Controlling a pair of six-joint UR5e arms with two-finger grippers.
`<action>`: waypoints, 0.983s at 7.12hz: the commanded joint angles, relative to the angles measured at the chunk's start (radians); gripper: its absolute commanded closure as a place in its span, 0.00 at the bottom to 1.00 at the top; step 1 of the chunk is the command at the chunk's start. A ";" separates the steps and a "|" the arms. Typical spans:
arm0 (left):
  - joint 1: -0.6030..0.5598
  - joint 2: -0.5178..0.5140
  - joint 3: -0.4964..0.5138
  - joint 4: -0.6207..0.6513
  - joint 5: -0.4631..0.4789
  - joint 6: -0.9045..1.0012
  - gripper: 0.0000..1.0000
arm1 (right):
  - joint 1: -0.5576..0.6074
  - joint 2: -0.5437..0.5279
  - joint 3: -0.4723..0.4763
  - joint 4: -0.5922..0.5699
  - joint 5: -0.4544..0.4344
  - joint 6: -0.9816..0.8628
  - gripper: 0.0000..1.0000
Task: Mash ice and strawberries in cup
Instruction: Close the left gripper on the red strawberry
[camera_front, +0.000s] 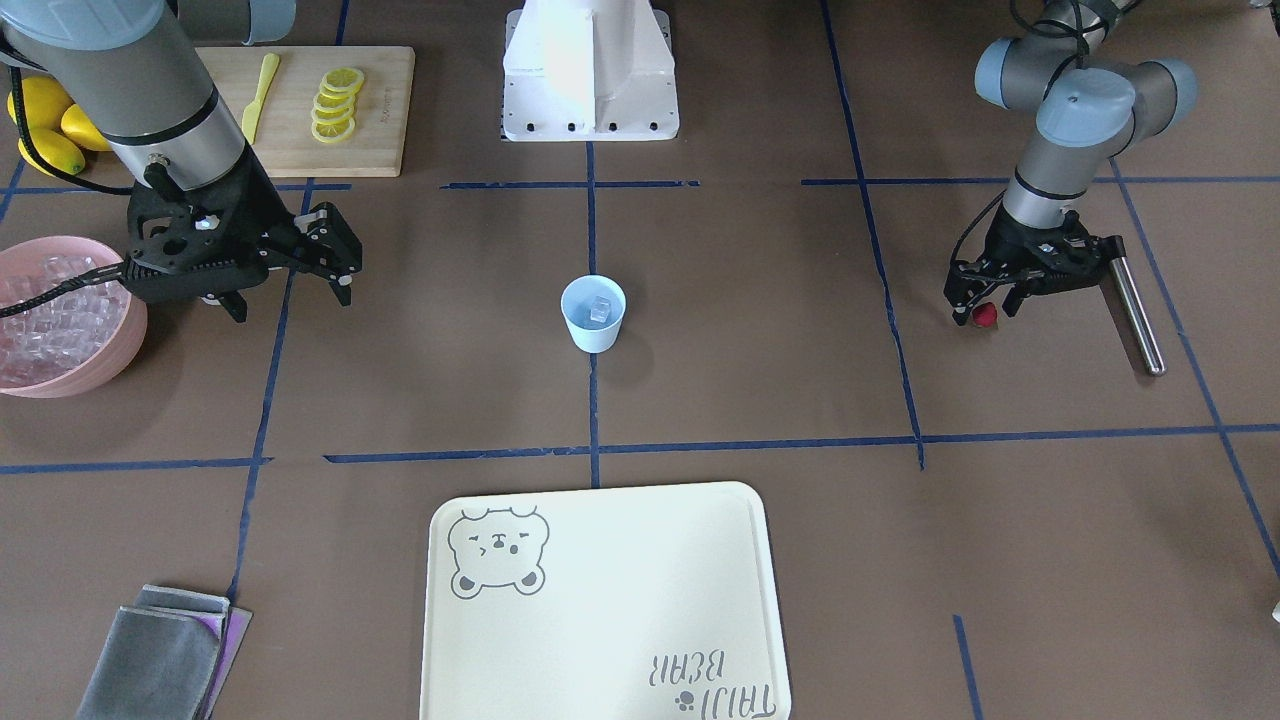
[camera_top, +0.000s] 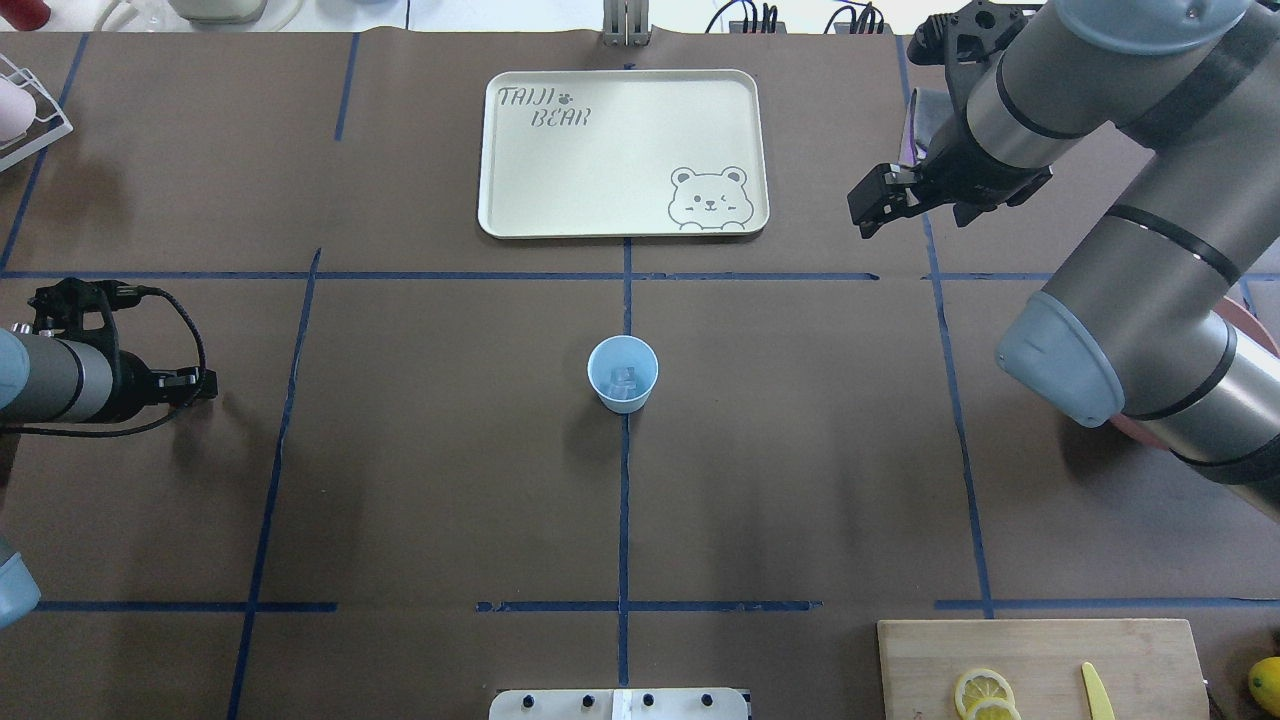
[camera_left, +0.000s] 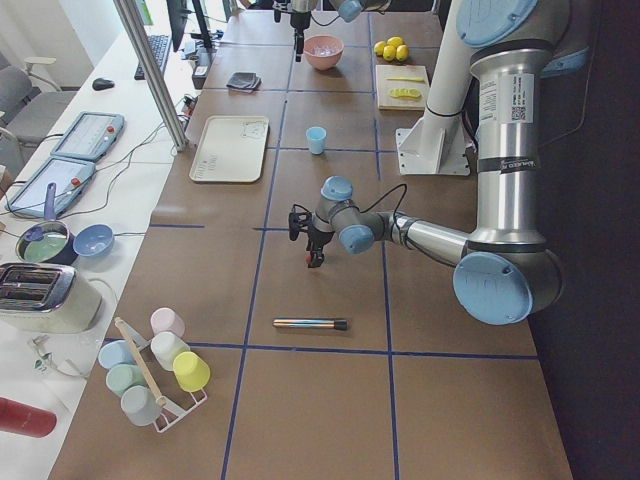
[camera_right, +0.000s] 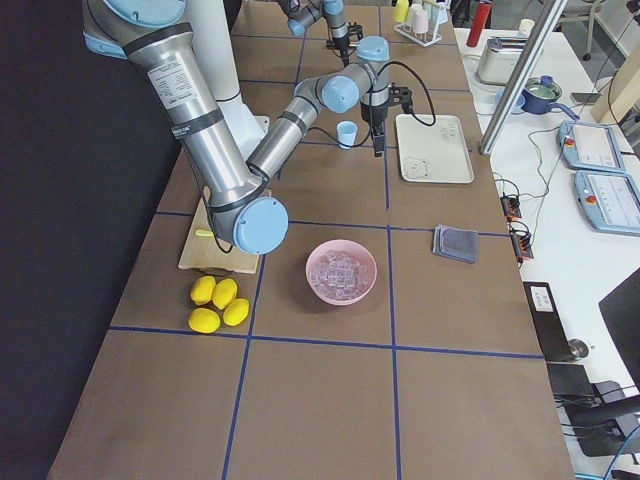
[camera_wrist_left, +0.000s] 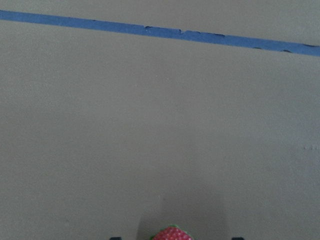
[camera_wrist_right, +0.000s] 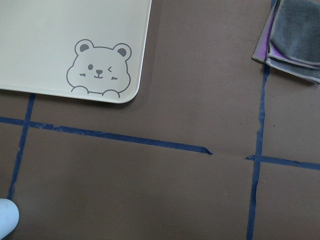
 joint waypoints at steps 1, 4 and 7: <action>-0.003 0.002 -0.004 0.004 0.000 0.001 0.72 | 0.000 0.000 0.000 -0.001 -0.002 0.006 0.01; -0.028 0.002 -0.055 0.047 -0.011 0.004 1.00 | 0.000 0.000 0.003 -0.001 0.002 0.011 0.01; -0.036 -0.091 -0.316 0.444 -0.025 -0.002 1.00 | 0.034 -0.079 0.056 -0.001 0.006 -0.014 0.01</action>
